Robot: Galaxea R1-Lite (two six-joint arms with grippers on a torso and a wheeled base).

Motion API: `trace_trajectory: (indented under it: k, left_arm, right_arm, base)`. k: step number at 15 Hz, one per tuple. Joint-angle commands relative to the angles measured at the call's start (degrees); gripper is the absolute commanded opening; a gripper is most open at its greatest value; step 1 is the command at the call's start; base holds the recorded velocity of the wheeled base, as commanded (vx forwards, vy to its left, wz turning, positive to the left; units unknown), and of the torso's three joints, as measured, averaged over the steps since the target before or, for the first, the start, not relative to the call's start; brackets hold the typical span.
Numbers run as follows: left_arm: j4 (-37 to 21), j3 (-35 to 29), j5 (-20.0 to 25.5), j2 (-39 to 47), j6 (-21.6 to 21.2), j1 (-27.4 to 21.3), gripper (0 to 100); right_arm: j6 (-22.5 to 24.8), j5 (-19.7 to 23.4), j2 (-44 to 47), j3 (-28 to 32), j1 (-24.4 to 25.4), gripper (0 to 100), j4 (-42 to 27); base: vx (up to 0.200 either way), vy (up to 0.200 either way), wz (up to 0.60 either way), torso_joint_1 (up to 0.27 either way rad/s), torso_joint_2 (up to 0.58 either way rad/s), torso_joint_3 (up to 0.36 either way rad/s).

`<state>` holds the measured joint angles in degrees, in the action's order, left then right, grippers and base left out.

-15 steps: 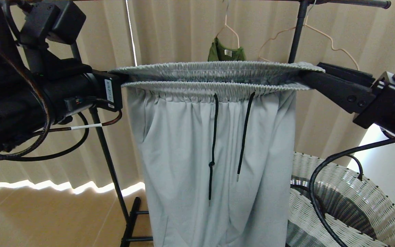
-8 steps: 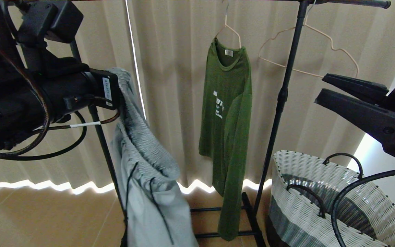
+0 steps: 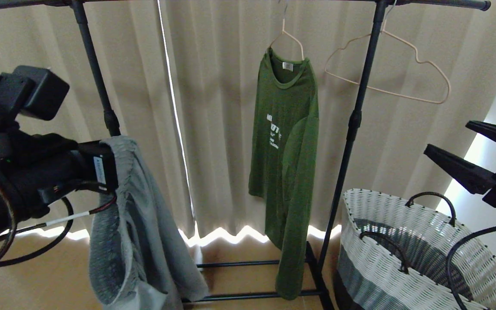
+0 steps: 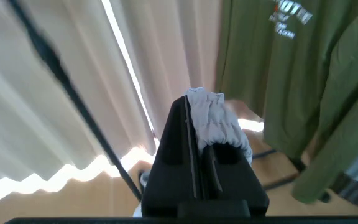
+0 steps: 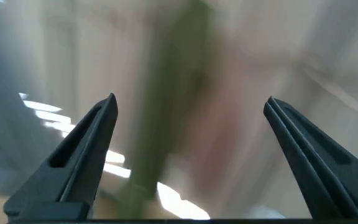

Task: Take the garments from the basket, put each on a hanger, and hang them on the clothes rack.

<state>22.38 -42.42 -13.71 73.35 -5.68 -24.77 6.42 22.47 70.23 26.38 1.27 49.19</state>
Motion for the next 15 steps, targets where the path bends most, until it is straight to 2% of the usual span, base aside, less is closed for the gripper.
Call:
trace_trajectory:
  k: [1, 2, 3, 4, 5, 8, 11, 15]
  left_arm:
    - [3.02, 7.97, 0.18, -5.32, 3.31, 0.69, 0]
    - [3.19, 8.23, 0.18, -5.41, 3.48, 0.69, 0]
    - [7.94, 14.12, 0.36, -5.68, 4.89, 1.39, 0]
    - [10.14, 15.70, 0.88, -5.32, 4.71, 1.83, 0]
    - [12.16, 15.53, 1.59, -4.80, 4.63, 2.80, 0]
    - [12.42, 15.44, 1.85, -5.24, 4.80, 3.15, 0]
    - [12.42, 15.53, 1.85, -5.76, 4.71, 3.06, 0]
    - [12.51, 15.44, 1.94, -5.68, 4.80, 3.06, 0]
  right_arm:
    - [0.34, -1.46, -2.47, -5.02, -4.78, 100, 0.29]
    - [0.34, -1.46, -2.55, -5.20, -4.87, 100, 0.29]
    - [-0.27, -1.55, -3.87, -8.10, -5.05, 100, 0.56]
    - [-0.98, -1.46, -4.14, -8.54, -4.78, 100, 0.56]
    - [-2.47, -1.46, -4.40, -9.15, -4.34, 100, 0.73]
    - [-8.71, -1.55, -7.48, -13.11, -1.18, 100, 5.74]
    - [-7.74, -1.55, -8.53, -14.95, -1.00, 100, 5.04]
    - [-5.72, -1.73, -8.97, -14.60, -1.00, 100, -1.20]
  base:
    - [0.000, 0.000, 0.00, 0.000, 0.00, 0.000]
    - [0.000, 0.000, 0.00, 0.000, 0.00, 0.000]
    - [0.000, 0.000, 0.00, 0.000, 0.00, 0.000]
    - [0.000, 0.000, 0.00, 0.000, 0.00, 0.000]
    - [0.000, 0.000, 0.00, 0.000, 0.00, 0.000]
    - [0.000, 0.000, 0.00, 0.000, 0.00, 0.000]
    - [0.000, 0.000, 0.00, 0.000, 0.00, 0.000]
    - [0.000, 0.000, 0.00, 0.000, 0.00, 0.000]
